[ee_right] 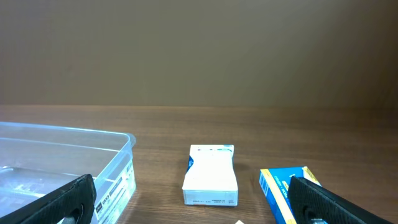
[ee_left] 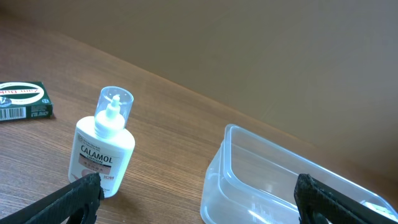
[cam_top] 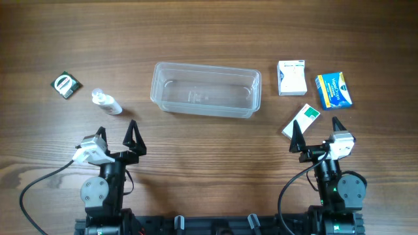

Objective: Pack container

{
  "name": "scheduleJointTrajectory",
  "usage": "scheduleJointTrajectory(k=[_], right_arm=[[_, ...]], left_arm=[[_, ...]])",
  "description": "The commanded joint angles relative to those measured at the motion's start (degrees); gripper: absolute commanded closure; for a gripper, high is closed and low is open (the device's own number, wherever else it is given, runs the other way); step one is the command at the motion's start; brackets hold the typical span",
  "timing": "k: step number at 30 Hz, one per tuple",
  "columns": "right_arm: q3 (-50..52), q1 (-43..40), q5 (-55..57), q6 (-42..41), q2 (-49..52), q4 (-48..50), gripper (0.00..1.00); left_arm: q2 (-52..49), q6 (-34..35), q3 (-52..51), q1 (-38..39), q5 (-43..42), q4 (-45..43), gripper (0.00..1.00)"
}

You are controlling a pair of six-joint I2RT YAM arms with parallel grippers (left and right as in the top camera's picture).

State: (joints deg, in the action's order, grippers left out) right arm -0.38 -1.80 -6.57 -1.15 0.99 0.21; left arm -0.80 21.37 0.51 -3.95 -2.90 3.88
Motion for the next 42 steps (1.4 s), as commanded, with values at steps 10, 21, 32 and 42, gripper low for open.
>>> scheduleJointTrajectory(k=[10,21,32,42], right_arm=[[0.09,0.28,0.7,1.14,-0.42,0.94,0.0],[-0.48,0.28,0.74,1.16,-0.42,1.84,0.0],[-17.94,0.17,5.46,-1.01,14.12,-6.69,0.01],[-55.58,-0.24,4.39,-0.31,51.93,-27.02,0.0]], left_arm=[[0.37,-0.09,-0.17,-0.46,0.37,0.44,0.0],[0.37,-0.09,-0.17,-0.46,0.37,0.44,0.0],[0.37,-0.09,-0.17,-0.46,0.35,0.44,0.0],[0.37,-0.09,-0.17,-0.46,0.37,0.44,0.0]])
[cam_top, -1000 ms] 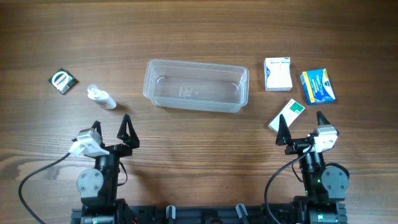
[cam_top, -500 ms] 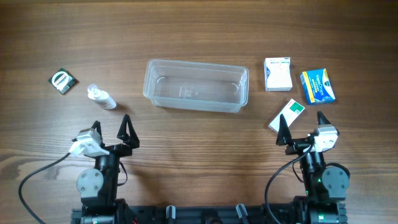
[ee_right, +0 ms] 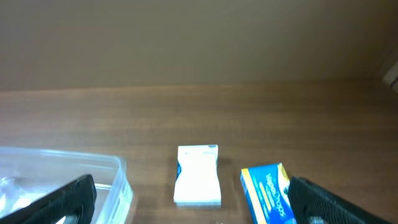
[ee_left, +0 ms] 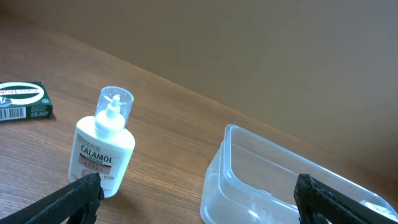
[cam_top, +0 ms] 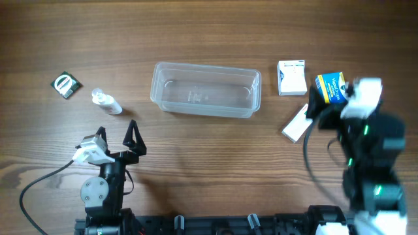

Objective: Pack container
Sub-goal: 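Reach right gripper to the blue-yellow lozenge box and grasp it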

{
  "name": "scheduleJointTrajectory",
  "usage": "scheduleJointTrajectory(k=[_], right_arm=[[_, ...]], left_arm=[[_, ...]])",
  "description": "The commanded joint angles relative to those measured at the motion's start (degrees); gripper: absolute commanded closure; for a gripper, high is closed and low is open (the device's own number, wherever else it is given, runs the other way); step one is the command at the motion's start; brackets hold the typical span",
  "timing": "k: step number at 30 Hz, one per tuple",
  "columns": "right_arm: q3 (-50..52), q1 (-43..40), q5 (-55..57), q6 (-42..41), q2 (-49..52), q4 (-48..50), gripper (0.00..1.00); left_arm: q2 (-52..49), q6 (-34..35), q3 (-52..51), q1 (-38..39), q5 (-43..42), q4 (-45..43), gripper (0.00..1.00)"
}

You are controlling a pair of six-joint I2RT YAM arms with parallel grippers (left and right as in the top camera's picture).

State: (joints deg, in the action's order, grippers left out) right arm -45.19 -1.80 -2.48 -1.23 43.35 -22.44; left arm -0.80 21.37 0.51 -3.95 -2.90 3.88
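A clear empty plastic container [cam_top: 206, 89] lies at mid-table, and its corners show in the wrist views [ee_left: 280, 180] [ee_right: 62, 186]. On the right lie a white box [cam_top: 292, 77] [ee_right: 198, 177], a blue box [cam_top: 330, 87] [ee_right: 267, 193] and a white-and-green box [cam_top: 296, 125]. My right gripper [cam_top: 326, 104] [ee_right: 196, 205] hangs open and raised above the blue box, partly covering it. On the left are a Calamol bottle [cam_top: 106, 102] [ee_left: 102, 155] and a dark green box [cam_top: 66, 84] [ee_left: 22, 102]. Low near the front edge, my left gripper [cam_top: 117, 134] [ee_left: 199, 208] is open and holds nothing.
The wooden table [cam_top: 209, 163] carries nothing else. Cables run from both arm bases along the front edge.
My right arm has risen and moved away from the front edge, from behind the white-and-green box to over the blue box. It is still open. The left arm and all objects are unchanged.
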Motion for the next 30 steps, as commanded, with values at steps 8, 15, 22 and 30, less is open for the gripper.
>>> scheduleJointTrajectory(k=[8,15,22,30], right_arm=[[-36.52,-2.93,-13.97,11.98,33.0,-22.43,0.0],[-38.05,-3.78,-5.68,17.66,37.88,-23.45,0.0],[-38.05,-11.21,-4.72,17.79,44.33,-24.02,0.0],[-38.03,-13.66,-4.48,22.18,55.32,-26.4,0.0]], left_arm=[[0.37,-0.09,-0.17,-0.46,0.37,0.44,0.0],[0.35,-0.09,-0.17,-0.46,0.37,0.44,0.0],[0.35,-0.09,-0.17,-0.46,0.37,0.44,0.0],[0.35,-0.09,-0.17,-0.46,0.37,0.44,0.0]])
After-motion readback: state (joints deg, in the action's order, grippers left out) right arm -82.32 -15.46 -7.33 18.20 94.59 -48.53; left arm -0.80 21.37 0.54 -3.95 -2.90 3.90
